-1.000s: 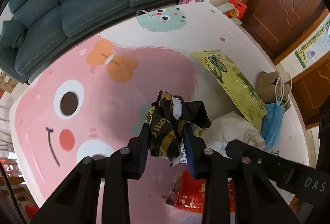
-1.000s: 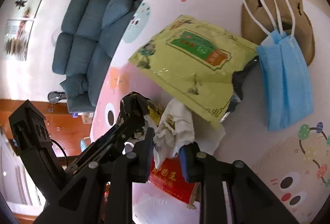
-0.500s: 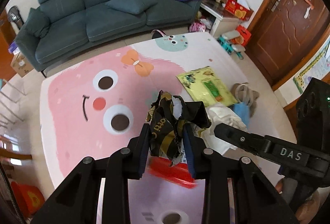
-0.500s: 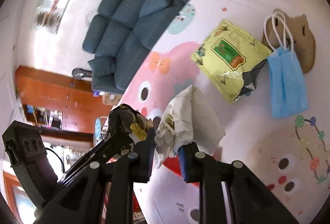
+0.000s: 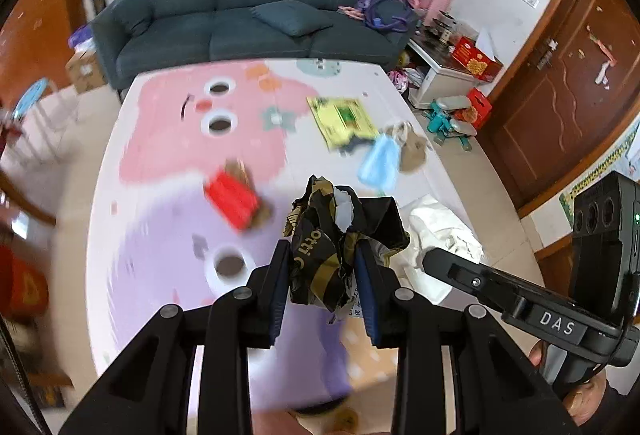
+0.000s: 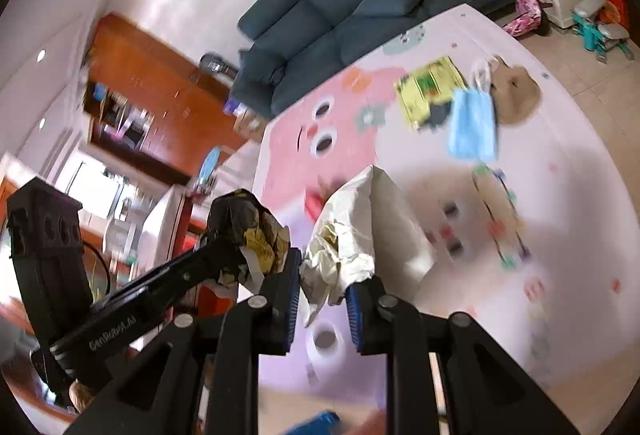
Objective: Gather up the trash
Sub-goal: 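Carry the black wrapper and white tissue with both tools over the black bin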
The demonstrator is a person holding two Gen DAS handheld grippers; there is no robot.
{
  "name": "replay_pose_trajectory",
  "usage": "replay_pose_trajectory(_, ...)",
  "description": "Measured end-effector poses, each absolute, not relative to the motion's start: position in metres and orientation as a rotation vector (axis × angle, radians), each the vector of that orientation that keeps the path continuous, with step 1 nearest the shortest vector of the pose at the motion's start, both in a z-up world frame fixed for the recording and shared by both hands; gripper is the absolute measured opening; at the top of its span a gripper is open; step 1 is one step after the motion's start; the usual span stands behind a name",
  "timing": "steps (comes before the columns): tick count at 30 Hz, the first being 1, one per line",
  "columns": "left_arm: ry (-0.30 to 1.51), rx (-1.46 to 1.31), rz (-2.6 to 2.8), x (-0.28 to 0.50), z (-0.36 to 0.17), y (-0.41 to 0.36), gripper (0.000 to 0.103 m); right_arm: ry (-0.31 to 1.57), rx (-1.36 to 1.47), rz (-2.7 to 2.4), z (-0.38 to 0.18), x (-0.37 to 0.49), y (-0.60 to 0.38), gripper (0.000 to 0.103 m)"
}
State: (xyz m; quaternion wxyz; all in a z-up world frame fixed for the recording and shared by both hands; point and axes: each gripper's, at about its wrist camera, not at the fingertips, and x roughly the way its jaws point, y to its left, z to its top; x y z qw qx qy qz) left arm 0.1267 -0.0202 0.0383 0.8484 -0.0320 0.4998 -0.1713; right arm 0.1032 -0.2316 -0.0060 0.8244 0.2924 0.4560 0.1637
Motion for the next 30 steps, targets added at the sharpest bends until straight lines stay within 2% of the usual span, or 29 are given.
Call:
replay_pose_trajectory(8,1.13,-0.085,-0.29,0.011,0.009,-0.044,0.03,1.037,0.519,0.44,-0.018,0.015,-0.254,0.021)
replay_pose_trajectory(15,1.239,-0.044,-0.253,-0.041,-0.03,-0.048,0.03,1.136,0.525,0.453,-0.057,-0.034,-0.257,0.021)
replay_pose_trajectory(21,1.328,-0.026,-0.236,-0.063,-0.086,-0.049,0.031,1.256,0.585,0.404,-0.12,-0.059,-0.256,0.021)
replay_pose_trajectory(30,1.424,-0.008,-0.227,-0.064,-0.202,-0.048,0.035,1.421,0.581,0.316,-0.242,-0.066,-0.232,0.021)
